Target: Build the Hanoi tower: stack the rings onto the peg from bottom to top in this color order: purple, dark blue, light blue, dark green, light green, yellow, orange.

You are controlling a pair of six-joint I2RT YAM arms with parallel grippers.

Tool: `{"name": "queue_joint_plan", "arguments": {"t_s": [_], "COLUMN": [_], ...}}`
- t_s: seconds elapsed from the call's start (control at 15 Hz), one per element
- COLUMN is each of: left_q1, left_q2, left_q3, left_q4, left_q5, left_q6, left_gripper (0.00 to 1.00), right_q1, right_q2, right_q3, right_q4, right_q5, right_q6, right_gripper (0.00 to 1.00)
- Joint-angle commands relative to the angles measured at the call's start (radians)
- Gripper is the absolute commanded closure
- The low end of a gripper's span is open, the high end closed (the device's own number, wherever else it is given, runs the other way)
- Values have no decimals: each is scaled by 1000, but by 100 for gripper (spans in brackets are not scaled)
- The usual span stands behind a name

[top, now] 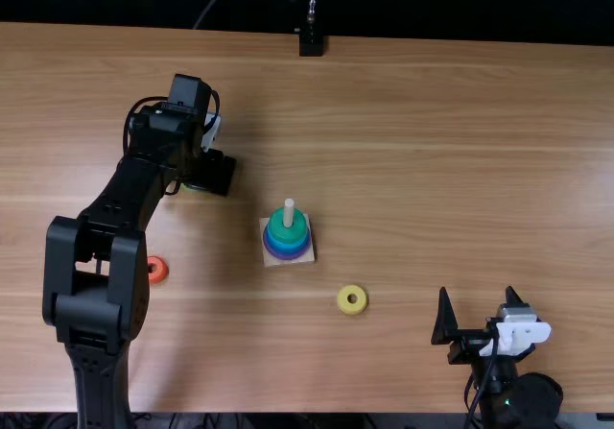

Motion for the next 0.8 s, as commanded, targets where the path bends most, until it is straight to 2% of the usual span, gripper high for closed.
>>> {"name": "queue_joint_plan", "arguments": {"t_s": [0.0,0.2,0.27,0.33,0.4,0.47,0.53,0.6,0.73], "left_q1": [-7,-5,-5,-5,-5,-4,-2,-1,2], "left_q2": [37,39,39,37,37,37,37,35,29], "left_q3": [46,48,48,46,46,45,45,46,51], "left_q4": [0,-4,-6,-4,-2,-2,-2,-4,-6], "left_q5": [3,5,2,0,2,2,3,0,11], "left_q6": [13,13,13,13,11,11,11,11,11], "left_gripper": [0,0,6,40,68,87,97,100,100], "right_q1": [-13,-13,-13,-13,-13,-13,-13,-13,-13], "right_q2": [-19,-19,-19,-19,-19,-19,-19,-19,-19], "right_q3": [-55,-55,-55,-55,-55,-55,-55,-55,-55], "right_q4": [-84,-84,-84,-84,-84,-84,-84,-84,-84], "right_q5": [-8,-8,-8,-8,-8,-8,-8,-8,-8], "right_q6": [-4,-4,-4,-4,-4,-4,-4,-4,-4], "right_gripper": [0,0,0,0,0,0,0,0,0]}}
